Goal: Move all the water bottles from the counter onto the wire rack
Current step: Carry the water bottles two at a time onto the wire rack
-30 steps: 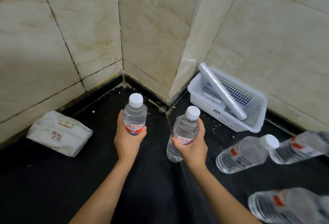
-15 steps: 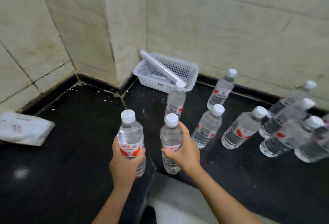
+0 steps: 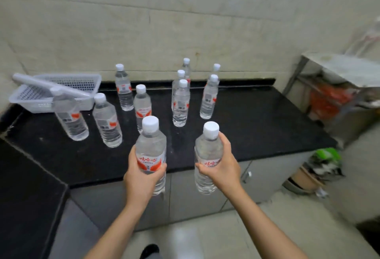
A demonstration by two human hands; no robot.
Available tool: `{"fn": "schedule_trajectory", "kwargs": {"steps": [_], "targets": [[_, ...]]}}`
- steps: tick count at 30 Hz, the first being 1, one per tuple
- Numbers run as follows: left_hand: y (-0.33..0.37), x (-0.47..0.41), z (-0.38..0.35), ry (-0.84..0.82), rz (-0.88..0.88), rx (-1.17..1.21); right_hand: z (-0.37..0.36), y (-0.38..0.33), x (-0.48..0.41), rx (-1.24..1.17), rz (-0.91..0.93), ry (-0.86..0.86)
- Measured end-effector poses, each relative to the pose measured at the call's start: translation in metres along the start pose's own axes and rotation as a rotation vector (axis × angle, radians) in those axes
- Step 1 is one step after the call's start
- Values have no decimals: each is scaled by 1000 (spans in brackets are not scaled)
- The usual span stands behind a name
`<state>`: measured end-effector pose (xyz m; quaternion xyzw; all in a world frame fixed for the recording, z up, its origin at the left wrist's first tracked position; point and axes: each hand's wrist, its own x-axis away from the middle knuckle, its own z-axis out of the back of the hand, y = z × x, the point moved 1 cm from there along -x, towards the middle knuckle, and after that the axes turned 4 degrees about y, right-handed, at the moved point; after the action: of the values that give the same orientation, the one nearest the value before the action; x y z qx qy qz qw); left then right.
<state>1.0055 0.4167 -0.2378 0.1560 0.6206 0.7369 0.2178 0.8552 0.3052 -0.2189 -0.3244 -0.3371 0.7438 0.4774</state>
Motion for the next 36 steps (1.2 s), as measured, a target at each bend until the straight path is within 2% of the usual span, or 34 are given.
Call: {"fn": "schedule_trajectory", "kwargs": {"steps": [7, 14, 22, 27, 31, 36], "targets": [[31, 23, -88, -219, -84, -13, 99, 51, -9, 7, -86, 210], [57, 8, -212, -406, -139, 62, 185, 106, -58, 70, -155, 378], [87, 8, -349, -614, -135, 103, 271, 169, -106, 166, -328, 451], [89, 26, -417, -764, -115, 54, 319, 220, -100, 243, -518, 501], [97, 48, -476, -810, -144, 6, 368, 263, -99, 239, -578, 575], [120, 79, -564, -808, -207, 16, 449, 316, -122, 263, -537, 596]]}}
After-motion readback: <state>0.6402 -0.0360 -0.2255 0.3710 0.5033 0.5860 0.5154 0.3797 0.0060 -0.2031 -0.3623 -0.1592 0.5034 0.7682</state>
